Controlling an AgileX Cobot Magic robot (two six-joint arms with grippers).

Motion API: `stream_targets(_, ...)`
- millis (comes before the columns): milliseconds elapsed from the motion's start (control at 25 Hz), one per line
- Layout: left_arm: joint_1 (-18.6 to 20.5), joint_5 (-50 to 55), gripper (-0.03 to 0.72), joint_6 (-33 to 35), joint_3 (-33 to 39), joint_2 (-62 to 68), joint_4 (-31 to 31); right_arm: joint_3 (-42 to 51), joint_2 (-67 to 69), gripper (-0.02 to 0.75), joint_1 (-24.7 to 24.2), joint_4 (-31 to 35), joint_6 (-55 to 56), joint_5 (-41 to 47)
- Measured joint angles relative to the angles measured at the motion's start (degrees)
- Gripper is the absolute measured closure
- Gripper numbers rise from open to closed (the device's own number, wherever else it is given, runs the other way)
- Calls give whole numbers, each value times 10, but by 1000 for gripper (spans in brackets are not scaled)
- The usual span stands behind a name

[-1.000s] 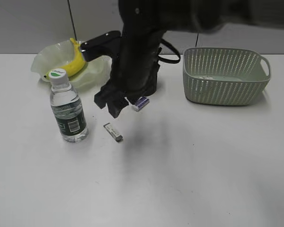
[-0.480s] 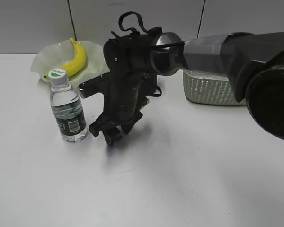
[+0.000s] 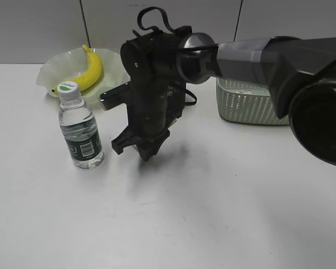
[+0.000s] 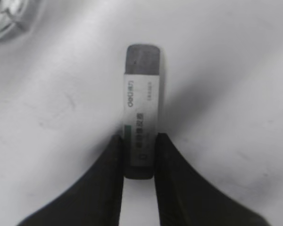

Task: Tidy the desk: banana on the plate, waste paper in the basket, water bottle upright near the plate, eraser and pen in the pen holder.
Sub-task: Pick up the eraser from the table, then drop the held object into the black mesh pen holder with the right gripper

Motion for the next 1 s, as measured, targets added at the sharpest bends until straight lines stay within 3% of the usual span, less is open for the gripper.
stream_targets(280, 0, -1, 324, 0, 0, 0, 0, -62, -41, 575, -3, -78, 32, 25)
stream_targets(560, 0, -1, 324, 0, 0, 0, 0, -116, -81, 575, -27, -215, 111, 1)
stream_targets(800, 0, -2, 324, 0, 0, 0, 0, -116, -71, 575, -90, -175, 117, -60)
stream_targets(1000, 0, -2, 324, 0, 0, 0, 0, -116, -61, 575, -111, -111, 93, -112)
